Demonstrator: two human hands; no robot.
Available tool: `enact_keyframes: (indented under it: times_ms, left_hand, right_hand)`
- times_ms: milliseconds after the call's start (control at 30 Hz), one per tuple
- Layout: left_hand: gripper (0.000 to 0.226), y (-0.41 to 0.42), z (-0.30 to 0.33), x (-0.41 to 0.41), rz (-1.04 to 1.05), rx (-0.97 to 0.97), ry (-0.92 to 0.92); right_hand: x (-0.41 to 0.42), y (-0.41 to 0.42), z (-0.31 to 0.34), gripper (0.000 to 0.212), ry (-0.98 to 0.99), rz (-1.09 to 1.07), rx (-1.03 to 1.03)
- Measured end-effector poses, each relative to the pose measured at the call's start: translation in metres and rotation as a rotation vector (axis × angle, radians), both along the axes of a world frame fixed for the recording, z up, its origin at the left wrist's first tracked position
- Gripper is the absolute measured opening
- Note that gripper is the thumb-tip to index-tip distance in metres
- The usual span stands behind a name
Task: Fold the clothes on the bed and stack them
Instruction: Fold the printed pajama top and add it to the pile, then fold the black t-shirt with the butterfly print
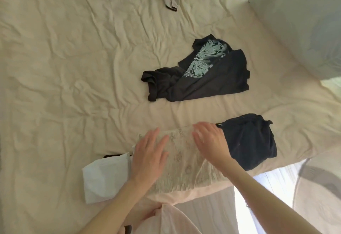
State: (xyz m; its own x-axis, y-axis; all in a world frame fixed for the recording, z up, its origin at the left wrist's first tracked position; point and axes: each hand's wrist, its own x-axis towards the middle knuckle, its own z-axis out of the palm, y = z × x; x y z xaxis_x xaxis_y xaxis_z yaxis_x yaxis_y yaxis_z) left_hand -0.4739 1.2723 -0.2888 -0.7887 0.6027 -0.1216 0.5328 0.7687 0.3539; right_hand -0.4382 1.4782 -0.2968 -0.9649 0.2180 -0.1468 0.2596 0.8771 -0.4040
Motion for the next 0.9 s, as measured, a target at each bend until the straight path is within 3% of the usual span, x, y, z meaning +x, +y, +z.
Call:
enact_keyframes:
  times_ms: [67, 167, 300, 367, 433, 567, 767, 833, 900]
  left_hand:
    - [0.055, -0.005, -0.007, -0.037, 0.124, -0.029, -0.024]
    - [0.069, -0.006, -0.054, -0.108, 0.239, -0.229, -0.318]
    - [0.09, -0.015, -0.141, -0.171, 0.207, -0.452, -0.66]
    - [0.101, -0.025, -0.179, -0.171, 0.175, -0.508, -0.671]
    - [0.107, -0.03, -0.204, -0.168, 0.17, -0.495, -0.631]
    - [0.106, -0.033, -0.214, -0.171, 0.161, -0.506, -0.658]
    - [0.094, -0.028, -0.189, -0.189, 0.121, -0.506, -0.749]
    - [0.086, -0.031, -0.163, -0.196, 0.184, -0.288, -0.765]
    - [0.093, -0.034, -0.127, -0.196, 0.291, 0.059, -0.712]
  right_hand:
    - [-0.041, 0.019, -0.005, 0.032, -0.008, -0.001, 0.031]
    - [-0.113, 0.045, -0.041, 0.045, -0.1, 0.056, 0.077]
    - [-0.181, 0.062, -0.111, 0.067, -0.305, 0.177, 0.275]
    - [-0.194, 0.063, -0.142, 0.061, -0.334, 0.229, 0.367]
    - [-0.201, 0.064, -0.163, 0.035, -0.193, 0.211, 0.375]
    - [-0.215, 0.06, -0.153, 0.023, 0.061, -0.025, 0.114]
    - [-0.222, 0.059, -0.083, 0.02, 0.126, -0.263, -0.154]
    - [-0.216, 0.054, -0.047, 0.018, 0.212, -0.383, -0.322]
    - [-0.208, 0.038, -0.011, 0.017, 0.278, -0.47, -0.534]
